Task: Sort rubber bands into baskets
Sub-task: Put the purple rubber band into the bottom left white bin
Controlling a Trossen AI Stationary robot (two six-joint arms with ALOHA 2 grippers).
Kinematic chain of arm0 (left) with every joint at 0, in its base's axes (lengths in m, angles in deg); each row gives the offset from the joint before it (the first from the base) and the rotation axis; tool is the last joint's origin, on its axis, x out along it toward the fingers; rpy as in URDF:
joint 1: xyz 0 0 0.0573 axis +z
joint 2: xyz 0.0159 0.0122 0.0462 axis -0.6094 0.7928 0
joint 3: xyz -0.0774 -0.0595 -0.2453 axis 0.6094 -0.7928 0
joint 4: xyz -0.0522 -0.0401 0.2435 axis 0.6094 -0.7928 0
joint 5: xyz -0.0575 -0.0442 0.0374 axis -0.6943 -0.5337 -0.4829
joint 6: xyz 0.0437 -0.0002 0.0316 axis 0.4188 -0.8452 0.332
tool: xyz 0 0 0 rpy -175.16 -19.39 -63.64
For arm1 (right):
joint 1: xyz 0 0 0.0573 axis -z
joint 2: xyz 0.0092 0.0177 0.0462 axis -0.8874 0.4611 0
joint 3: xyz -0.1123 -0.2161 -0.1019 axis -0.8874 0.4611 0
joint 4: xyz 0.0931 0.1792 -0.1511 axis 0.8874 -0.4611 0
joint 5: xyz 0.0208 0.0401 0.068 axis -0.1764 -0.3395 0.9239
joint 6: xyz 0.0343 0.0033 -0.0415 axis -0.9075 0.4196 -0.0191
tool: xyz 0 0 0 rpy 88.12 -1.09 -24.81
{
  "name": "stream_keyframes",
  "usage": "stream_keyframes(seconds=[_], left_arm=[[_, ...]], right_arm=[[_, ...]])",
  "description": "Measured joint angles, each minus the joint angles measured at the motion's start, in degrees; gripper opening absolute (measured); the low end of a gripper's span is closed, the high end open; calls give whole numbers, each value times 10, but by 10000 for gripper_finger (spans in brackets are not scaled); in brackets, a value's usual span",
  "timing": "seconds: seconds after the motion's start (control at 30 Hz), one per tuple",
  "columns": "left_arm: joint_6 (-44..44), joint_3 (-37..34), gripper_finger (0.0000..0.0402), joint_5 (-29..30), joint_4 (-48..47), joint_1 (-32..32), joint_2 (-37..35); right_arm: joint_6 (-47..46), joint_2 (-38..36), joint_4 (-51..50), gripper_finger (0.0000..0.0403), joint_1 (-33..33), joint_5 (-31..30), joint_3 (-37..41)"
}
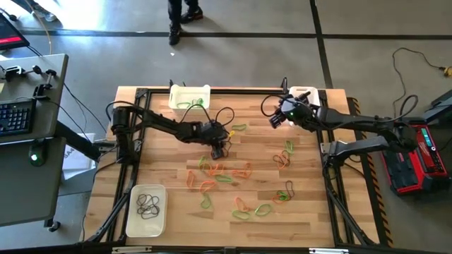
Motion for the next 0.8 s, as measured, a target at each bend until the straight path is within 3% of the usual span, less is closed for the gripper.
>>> stream_keyframes(seconds=[0.17, 0.23, 0.43, 0.8], left_arm=[[28, 0, 25, -6, 1, -6, -7], [26, -1, 7, -1, -4, -10, -14], [17, -4, 1, 6, -21, -20, -58], [24, -3, 0, 10, -71, -88, -223]], right_arm=[[6, 0, 3, 154, -7, 0, 0], [8, 0, 3, 154, -9, 0, 0], [8, 0, 3, 154, -17, 1, 0], [12, 0, 3, 154, -36, 2, 0]])
